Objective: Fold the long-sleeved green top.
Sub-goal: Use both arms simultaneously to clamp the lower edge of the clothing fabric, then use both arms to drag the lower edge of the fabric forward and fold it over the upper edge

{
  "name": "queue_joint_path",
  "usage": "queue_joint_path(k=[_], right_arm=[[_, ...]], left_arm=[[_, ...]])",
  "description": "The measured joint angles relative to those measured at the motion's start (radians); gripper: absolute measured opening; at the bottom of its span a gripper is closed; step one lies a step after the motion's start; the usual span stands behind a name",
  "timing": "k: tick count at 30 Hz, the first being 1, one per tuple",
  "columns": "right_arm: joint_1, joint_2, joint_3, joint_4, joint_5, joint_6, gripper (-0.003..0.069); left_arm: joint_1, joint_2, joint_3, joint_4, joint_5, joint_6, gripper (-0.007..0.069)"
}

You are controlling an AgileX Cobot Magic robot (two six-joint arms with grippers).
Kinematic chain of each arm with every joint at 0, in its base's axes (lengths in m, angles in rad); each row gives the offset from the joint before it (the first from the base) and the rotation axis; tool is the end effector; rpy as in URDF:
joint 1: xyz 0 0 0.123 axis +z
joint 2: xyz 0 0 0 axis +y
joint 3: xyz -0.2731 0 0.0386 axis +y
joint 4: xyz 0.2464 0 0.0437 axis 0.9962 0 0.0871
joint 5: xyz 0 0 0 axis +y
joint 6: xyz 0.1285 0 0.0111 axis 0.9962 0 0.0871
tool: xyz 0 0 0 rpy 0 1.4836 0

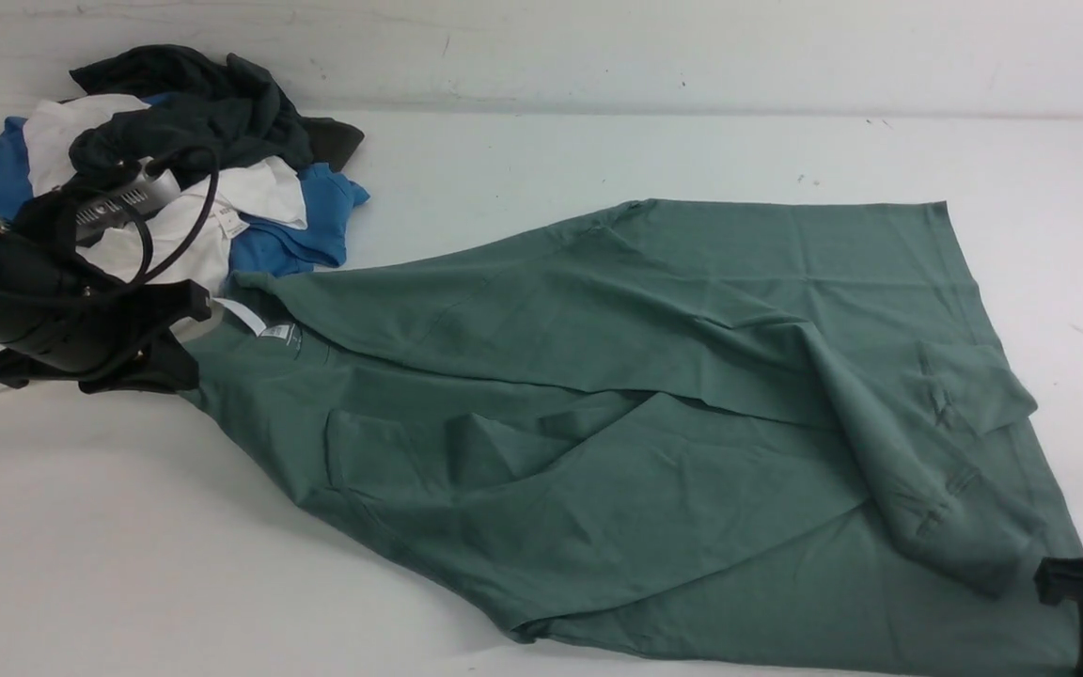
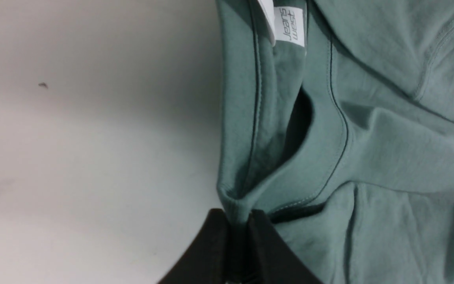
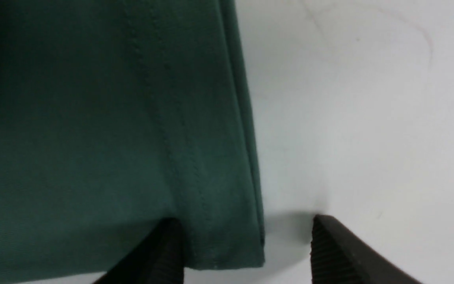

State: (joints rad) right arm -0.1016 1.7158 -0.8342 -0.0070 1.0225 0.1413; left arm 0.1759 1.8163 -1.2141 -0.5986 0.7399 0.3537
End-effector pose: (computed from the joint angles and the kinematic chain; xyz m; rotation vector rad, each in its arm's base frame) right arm 0.2352 -0.0248 0.1002 -0.3445 -2.8750 0.0151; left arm 0.3818 0.0180 0.1655 -0.2767 2.6653 -0.5106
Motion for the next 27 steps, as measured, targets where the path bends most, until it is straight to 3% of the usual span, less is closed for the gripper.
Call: queue_joint_path(k=[1,2,5,7,16,20,27], right_arm=[[0.0,0.002,-0.003,0.013,0.0,-0.019,0.0304],[0.0,0.002,-0.003,0.013,0.0,-0.021,0.0304],[0.003,-0.007,-0.003,0.036,-0.009,-0.057,0.0099],[0.003,-0.03,0.007,0.007,-0.024,-0.058,0.0036],[0.003,-0.315,0.064,-0.099,0.112,0.005,0.0028],[0.003,-0.515,0.115,-0.129,0.182,0.06,0.0028],[0.003,-0.649,-0.077,-0.166,0.22,0.078,0.0028]], left_arm=[[0.0,0.0,0.0,0.005,0.002,0.0,0.002],[0.0,0.0,0.0,0.008,0.003,0.0,0.002],[0.0,0.0,0.0,0.034,0.037,0.0,0.002],[0.0,-0.002,0.0,0.055,0.08,0.0,0.002],[0.0,-0.097,0.044,0.104,0.237,0.0,0.002],[0.0,-0.197,0.135,0.162,0.379,-0.003,0.002],[0.0,-0.305,0.145,0.172,0.473,-0.035,0.002]])
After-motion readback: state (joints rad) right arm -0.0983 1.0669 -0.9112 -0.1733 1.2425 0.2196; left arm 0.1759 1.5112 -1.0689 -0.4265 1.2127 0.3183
